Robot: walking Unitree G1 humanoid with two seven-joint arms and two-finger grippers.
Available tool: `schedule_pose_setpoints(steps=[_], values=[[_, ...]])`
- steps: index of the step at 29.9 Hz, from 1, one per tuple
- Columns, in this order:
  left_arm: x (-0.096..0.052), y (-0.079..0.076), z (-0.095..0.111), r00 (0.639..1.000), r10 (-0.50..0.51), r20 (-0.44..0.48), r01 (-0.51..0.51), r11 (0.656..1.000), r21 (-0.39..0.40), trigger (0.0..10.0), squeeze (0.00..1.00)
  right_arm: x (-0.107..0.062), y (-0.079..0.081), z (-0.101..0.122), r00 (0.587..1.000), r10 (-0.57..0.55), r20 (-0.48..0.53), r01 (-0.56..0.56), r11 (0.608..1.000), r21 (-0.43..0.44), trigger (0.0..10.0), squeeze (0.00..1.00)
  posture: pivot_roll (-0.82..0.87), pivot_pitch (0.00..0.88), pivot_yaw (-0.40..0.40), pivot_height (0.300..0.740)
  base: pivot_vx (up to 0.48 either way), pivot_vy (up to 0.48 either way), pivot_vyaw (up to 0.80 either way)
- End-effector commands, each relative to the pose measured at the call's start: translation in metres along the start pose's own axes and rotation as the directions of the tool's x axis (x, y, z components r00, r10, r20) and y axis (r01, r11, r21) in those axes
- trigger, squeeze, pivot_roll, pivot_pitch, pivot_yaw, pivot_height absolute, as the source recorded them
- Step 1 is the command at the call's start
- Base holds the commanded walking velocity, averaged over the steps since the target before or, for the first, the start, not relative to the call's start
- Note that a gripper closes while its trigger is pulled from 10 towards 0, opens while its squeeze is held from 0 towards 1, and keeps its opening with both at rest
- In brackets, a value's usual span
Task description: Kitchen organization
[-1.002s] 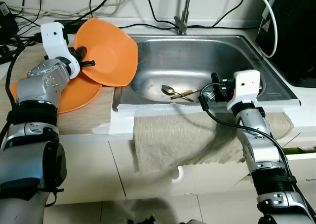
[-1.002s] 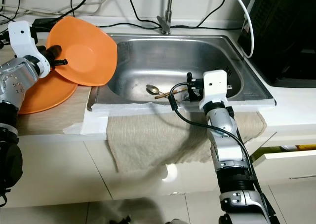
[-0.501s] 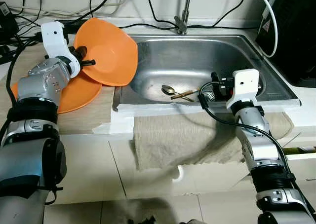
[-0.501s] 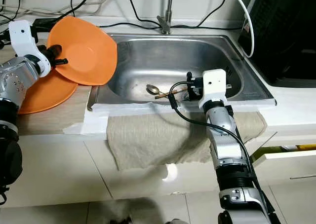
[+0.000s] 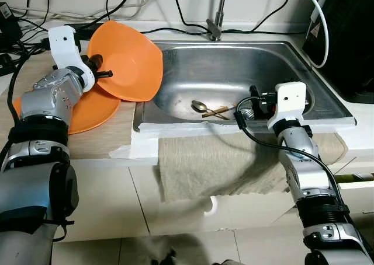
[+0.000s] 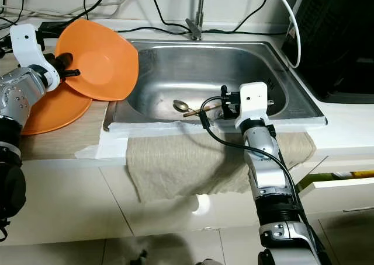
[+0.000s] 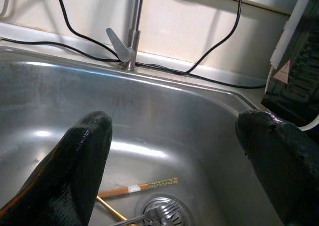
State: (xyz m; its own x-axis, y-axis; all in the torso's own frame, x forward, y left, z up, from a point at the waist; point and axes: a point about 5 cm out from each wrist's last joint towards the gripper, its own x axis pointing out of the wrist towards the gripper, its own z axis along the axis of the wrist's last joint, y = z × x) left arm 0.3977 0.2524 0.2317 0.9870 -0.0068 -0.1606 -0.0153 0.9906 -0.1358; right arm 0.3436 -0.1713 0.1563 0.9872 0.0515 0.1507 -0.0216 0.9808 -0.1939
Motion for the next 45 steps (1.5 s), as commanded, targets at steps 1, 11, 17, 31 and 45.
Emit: schedule_pose_setpoints(steps=[1, 11, 17, 31, 45], values=[[0.0001, 0.0070, -0.0105, 0.997, 0.037, -0.064, -0.034, 0.999, 0.040, 0.0, 0.00, 0.0036, 0.0014, 0.0029, 1.000, 0.000, 0.006, 0.000, 1.000, -0.009, 10.0, 0.00, -0.01, 0.000, -0.023, 0.740, 0.000, 0.000, 0.00], [0.0004, 0.0087, -0.0106, 0.997, 0.039, -0.064, -0.036, 0.999, 0.040, 0.0, 0.00, 0.0053, 0.0039, 0.0026, 1.000, 0.001, 0.004, -0.001, 1.000, -0.008, 10.0, 0.00, 0.01, 0.000, -0.026, 0.740, 0.000, 0.000, 0.00], [0.0000, 0.0106, -0.0105, 0.997, 0.039, -0.063, -0.036, 0.999, 0.040, 0.0, 0.00, 0.0046, 0.0054, 0.0027, 1.000, 0.001, 0.007, -0.001, 1.000, -0.008, 10.0, 0.00, 0.01, 0.000, -0.030, 0.740, 0.000, 0.000, 0.00], [-0.0001, 0.0117, -0.0110, 0.997, 0.037, -0.063, -0.035, 0.999, 0.041, 0.0, 0.00, 0.0040, 0.0064, 0.0021, 1.000, 0.000, 0.008, 0.000, 1.000, -0.009, 10.0, 0.00, 0.00, 0.000, -0.023, 0.740, 0.000, 0.000, 0.00], [0.0009, 0.0099, -0.0132, 0.997, 0.036, -0.064, -0.034, 0.999, 0.041, 0.0, 0.00, 0.0040, 0.0046, 0.0000, 1.000, 0.000, 0.004, 0.000, 1.000, -0.009, 10.0, 0.00, -0.02, 0.000, -0.013, 0.740, 0.000, 0.000, 0.00]])
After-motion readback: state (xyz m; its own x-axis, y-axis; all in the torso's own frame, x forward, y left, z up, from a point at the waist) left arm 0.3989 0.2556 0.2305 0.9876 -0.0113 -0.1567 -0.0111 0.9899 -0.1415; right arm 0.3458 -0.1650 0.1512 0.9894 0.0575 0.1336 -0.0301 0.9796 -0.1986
